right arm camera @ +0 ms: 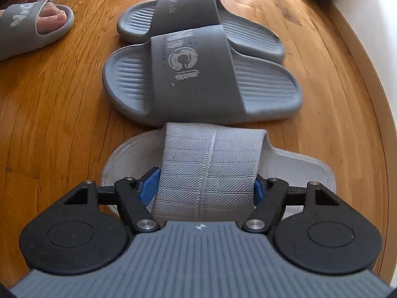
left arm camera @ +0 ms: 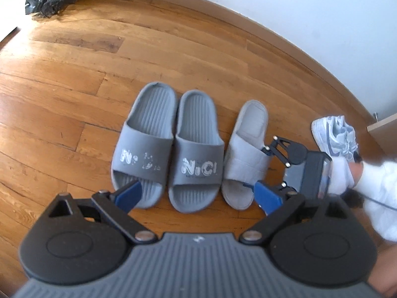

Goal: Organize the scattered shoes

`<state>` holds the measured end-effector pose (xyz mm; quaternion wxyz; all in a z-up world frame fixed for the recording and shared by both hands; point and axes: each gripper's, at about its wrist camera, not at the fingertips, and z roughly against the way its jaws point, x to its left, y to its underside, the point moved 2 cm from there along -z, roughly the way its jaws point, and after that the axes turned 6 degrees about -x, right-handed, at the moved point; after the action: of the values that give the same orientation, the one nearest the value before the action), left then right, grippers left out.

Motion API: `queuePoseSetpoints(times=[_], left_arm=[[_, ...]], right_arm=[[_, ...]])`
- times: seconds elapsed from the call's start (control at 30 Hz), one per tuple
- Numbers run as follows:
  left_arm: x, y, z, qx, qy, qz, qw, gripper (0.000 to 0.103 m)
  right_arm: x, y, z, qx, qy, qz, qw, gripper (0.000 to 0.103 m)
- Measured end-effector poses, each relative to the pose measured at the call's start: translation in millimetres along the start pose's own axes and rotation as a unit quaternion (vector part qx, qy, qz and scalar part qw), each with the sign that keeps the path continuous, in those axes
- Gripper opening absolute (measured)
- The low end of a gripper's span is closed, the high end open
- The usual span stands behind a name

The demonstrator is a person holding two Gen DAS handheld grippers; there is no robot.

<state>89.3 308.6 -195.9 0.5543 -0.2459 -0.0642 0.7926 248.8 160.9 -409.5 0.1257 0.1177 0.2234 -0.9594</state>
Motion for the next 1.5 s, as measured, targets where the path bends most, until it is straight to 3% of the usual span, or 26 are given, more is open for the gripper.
queuePoseSetpoints(times=[0.27, 0.3, 0.37, 0.43, 0.57, 0.67, 0.73, 0.8, 0.9, 0.93, 0.97, 1.03, 1.1, 1.17, 1.27, 1.3, 1.33, 1.37, 1.5], left_arm=[[-6, 8, 0, 0.019, 0.006, -0.015, 0.9997, 0.098], [-7, 8, 0, 0.019, 0.007, -0.016, 0.9997, 0.098], [-7, 8, -1, 0.020, 0.000, -0.020, 0.9996, 0.098], [-7, 9, -1, 0.020, -0.013, -0.026, 0.9994, 0.098], [-13, 5, -4, 0.011, -0.042, -0.066, 0.9969, 0.098], [-36, 4, -13, -0.001, -0.061, -0.140, 0.9882, 0.098], [-82, 8, -36, -0.012, -0.066, -0.265, 0.9619, 0.098], [-128, 20, -59, -0.012, -0.031, -0.375, 0.9264, 0.098], [-200, 54, -98, -0.010, 0.027, -0.526, 0.8501, 0.098], [-220, 65, -113, -0.006, 0.046, -0.556, 0.8300, 0.098], [-239, 76, -128, -0.002, 0.065, -0.584, 0.8094, 0.098], [-266, 94, -159, 0.022, 0.089, -0.605, 0.7911, 0.098], [-295, 117, -203, 0.067, 0.120, -0.614, 0.7775, 0.098], [-310, 133, -235, 0.090, 0.129, -0.615, 0.7726, 0.098], [-309, 142, -274, 0.106, 0.111, -0.578, 0.8017, 0.093], [-304, 138, -275, 0.104, 0.122, -0.548, 0.8208, 0.087], [-301, 137, -273, 0.098, 0.124, -0.537, 0.8285, 0.079], [-295, 134, -270, 0.080, 0.116, -0.525, 0.8394, 0.077], [-255, 103, -268, 0.033, 0.052, -0.417, 0.9070, 0.073]], right_arm=[[8, -7, 2, -0.005, -0.010, 0.084, 0.996, 0.073], [7, -7, 0, -0.004, -0.009, 0.088, 0.996, 0.077], [9, -8, 1, -0.006, 0.022, 0.105, 0.994, 0.100], [10, -7, 14, -0.025, 0.049, 0.110, 0.992, 0.102], [-9, 10, 78, -0.061, 0.071, 0.005, 0.996, 0.102], [-34, 51, 137, -0.091, 0.102, -0.134, 0.981, 0.102], [-50, 99, 177, -0.099, 0.139, -0.246, 0.954, 0.102], [-59, 139, 203, -0.103, 0.171, -0.336, 0.921, 0.102], [-58, 207, 248, -0.113, 0.204, -0.462, 0.856, 0.102], [-54, 230, 262, -0.118, 0.204, -0.494, 0.837, 0.102], [-50, 237, 267, -0.118, 0.205, -0.498, 0.834, 0.102], [-43, 250, 275, -0.118, 0.207, -0.501, 0.832, 0.102], [-34, 255, 278, -0.118, 0.210, -0.486, 0.840, 0.102], [-30, 259, 277, -0.121, 0.208, -0.476, 0.846, 0.102], [-33, 262, 268, -0.120, 0.195, -0.486, 0.843, 0.102], [-35, 262, 266, -0.118, 0.194, -0.487, 0.844, 0.102], [-35, 262, 263, -0.112, 0.191, -0.486, 0.845, 0.102], [-35, 262, 260, -0.106, 0.190, -0.483, 0.848, 0.102], [-36, 258, 251, -0.099, 0.181, -0.482, 0.851, 0.102]])
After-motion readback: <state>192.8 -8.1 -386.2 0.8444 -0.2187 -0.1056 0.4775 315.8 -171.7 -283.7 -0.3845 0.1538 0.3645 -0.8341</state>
